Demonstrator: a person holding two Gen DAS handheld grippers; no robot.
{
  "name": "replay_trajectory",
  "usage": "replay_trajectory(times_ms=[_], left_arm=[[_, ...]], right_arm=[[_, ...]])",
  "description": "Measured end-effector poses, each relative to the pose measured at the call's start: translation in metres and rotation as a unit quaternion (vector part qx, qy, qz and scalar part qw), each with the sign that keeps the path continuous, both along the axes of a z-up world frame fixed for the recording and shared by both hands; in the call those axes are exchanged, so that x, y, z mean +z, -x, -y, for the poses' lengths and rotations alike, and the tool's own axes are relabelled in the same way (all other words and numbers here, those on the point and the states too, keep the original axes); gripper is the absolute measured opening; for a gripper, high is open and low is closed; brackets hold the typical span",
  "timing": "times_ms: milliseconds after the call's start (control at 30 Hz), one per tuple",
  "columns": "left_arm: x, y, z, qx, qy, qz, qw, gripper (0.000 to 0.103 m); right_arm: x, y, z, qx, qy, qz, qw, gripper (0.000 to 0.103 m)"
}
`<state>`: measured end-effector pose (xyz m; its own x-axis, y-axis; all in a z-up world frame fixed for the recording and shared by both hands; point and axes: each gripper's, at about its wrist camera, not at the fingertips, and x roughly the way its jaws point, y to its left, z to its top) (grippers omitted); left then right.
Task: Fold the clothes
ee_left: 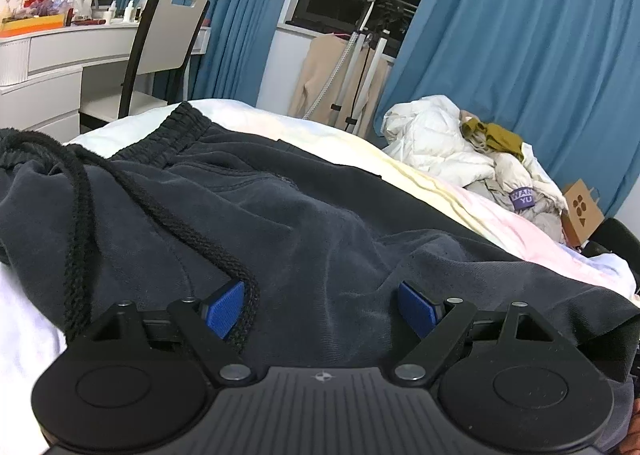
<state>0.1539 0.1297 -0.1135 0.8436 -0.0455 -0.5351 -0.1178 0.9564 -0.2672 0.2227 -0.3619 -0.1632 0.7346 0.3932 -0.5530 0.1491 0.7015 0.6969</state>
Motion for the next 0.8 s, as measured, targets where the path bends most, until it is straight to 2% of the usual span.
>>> replay_trajectory(times_ms=[67, 133, 233, 333, 433, 500, 567, 633, 700, 800], left_arm=[[0.001, -0.001, -0.003, 0.001, -0.002, 0.005, 1.0000, 0.084], [0.003, 0.000, -0.008, 0.007, -0.004, 0.015, 0.9999, 0.084], [0.009, 0.003, -0.015, 0.020, -0.008, 0.038, 0.9990, 0.084], [0.015, 0.007, -0.019, 0.024, 0.009, 0.068, 0.9974, 0.084], [0.022, 0.011, -0.023, 0.032, 0.013, 0.096, 0.9948, 0.084], [0.026, 0.012, -0.027, 0.038, 0.013, 0.113, 0.9927, 0.084], [0.028, 0.012, -0.030, 0.043, 0.019, 0.124, 0.9912, 0.084], [0.030, 0.011, -0.033, 0.047, 0.025, 0.130, 0.9901, 0.084], [0.028, 0.008, -0.034, 0.049, 0.021, 0.129, 0.9902, 0.084], [0.022, 0.001, -0.034, 0.054, 0.014, 0.117, 0.9916, 0.084]], right_arm=[[0.014, 0.001, -0.001, -0.017, 0.013, 0.010, 1.000, 0.007], [0.039, 0.001, 0.001, -0.037, 0.021, 0.045, 0.998, 0.007], [0.091, -0.012, 0.005, -0.060, 0.047, 0.097, 0.992, 0.007], [0.143, -0.043, 0.005, -0.065, 0.085, 0.113, 0.988, 0.007], [0.193, -0.069, 0.000, -0.082, 0.138, 0.144, 0.976, 0.006], [0.223, -0.083, 0.004, -0.107, 0.148, 0.169, 0.969, 0.006], [0.250, -0.093, 0.013, -0.137, 0.173, 0.196, 0.955, 0.006], [0.269, -0.105, 0.026, -0.175, 0.201, 0.213, 0.940, 0.006], [0.279, -0.122, 0.041, -0.214, 0.228, 0.208, 0.927, 0.006], [0.266, -0.147, 0.067, -0.251, 0.268, 0.173, 0.914, 0.007]])
